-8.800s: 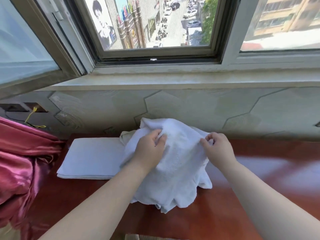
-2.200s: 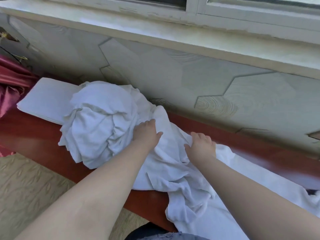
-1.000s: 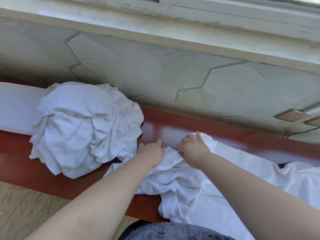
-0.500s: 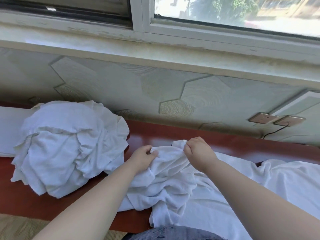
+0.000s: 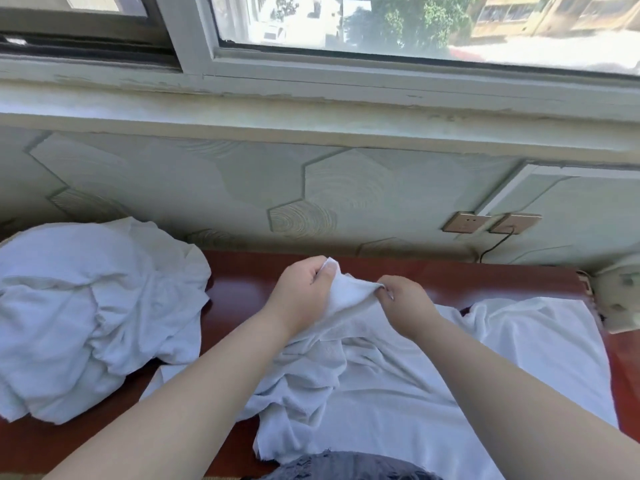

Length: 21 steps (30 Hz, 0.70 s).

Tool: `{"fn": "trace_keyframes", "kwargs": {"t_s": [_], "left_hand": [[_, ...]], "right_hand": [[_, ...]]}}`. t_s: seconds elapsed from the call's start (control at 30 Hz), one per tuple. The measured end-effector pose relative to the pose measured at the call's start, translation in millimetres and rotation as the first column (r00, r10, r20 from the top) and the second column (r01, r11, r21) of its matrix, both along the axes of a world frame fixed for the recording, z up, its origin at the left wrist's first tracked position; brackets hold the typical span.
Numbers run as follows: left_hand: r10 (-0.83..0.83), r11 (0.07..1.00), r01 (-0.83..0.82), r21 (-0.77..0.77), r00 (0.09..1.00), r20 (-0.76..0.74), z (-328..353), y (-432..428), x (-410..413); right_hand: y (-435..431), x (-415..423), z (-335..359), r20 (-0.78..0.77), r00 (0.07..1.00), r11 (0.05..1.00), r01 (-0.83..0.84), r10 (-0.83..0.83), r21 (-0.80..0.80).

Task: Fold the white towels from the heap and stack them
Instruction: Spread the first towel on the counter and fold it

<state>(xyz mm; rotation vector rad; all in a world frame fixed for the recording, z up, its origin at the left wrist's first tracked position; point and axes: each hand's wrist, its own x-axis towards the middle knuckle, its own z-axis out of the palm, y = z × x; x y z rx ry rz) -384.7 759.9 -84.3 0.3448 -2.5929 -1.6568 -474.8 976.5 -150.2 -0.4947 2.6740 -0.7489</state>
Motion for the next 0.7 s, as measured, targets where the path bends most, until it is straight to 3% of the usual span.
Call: {"fn": "trace_keyframes", "kwargs": {"t_s": [0.13,0.3,0.47,0.7], "left_hand": [[-0.067,0.991,0.062,0.118,0.997,0.036,8.7,72.6,-9.5],[-0.101,0.991,0.085,0.108,0.984,0.150,6.0,172.3,-24.2],[-0.089,0.988,0.052,0.147,0.963,0.256,-1.2,278.7,-45.8],[-0.101,0.975,0.029,0.219,0.939,0.328,-23.8,395.1,-98.0]], "right_hand": [[53.4,-19.2,0.2,0.193,0.973,0.982,0.147,-0.123,-0.116],[158.6,-34.5,-16.9,0.241,0.947,0.973,0.228,-0.212,-0.042],[276.9,-58.0,-29.9,0.204,0.940,0.960,0.254,-0.274,0.119],[384.3,-102.6,-49.7,0.090,0.892,0.887,0.420,-0.442,0.191]]}}
